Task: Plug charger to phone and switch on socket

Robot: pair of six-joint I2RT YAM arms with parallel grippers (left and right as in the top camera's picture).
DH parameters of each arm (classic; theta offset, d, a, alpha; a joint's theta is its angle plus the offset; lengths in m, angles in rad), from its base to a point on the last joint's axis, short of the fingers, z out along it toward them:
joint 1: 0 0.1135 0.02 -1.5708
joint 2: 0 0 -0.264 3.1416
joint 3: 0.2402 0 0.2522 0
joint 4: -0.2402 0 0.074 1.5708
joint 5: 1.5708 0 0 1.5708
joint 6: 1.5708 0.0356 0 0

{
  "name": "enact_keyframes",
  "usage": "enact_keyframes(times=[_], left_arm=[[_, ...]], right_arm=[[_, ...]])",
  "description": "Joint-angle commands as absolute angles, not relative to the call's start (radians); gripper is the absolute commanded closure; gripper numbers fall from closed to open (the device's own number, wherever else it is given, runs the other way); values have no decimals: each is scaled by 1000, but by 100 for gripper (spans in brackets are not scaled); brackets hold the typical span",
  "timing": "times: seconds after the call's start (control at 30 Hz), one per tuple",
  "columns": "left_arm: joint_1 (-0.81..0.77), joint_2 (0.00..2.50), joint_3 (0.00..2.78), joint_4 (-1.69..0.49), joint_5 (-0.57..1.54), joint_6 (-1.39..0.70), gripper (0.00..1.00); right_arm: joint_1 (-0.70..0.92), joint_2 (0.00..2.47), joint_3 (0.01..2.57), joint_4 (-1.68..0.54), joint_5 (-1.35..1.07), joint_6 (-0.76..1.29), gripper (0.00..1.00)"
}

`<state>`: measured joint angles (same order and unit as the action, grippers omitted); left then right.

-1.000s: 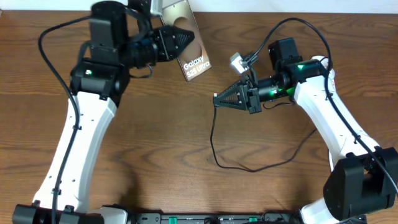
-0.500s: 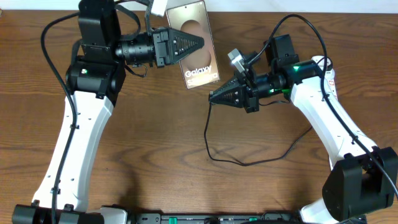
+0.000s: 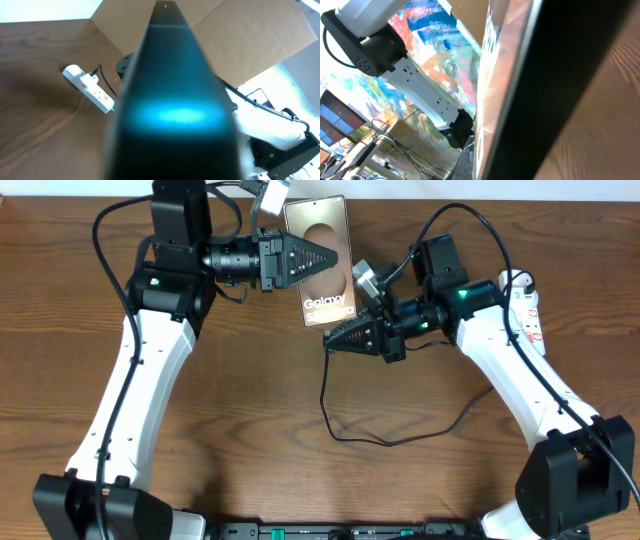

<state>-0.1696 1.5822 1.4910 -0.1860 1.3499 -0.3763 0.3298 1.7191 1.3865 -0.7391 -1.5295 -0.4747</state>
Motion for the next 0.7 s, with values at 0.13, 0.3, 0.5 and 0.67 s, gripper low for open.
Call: enact_keyframes(times=[0.13,0.3,0.5,0.67], left_arm=[[-172,1578,1509,-181,1414,-344,93],[-172,1578,1509,-181,1414,-344,93],[-153,1578,1509,-181,1296,-345,92],[-100,1578,1509,-198,1090,-357,93]], right_arm=[[333,1695,1394,-720,-1563,-463,99],[332,1695,1394,-690,-1563,-464,99],[313,1695,1394,-728,-1478,-444,99],[319,1695,1394,-920,-994,-437,99]])
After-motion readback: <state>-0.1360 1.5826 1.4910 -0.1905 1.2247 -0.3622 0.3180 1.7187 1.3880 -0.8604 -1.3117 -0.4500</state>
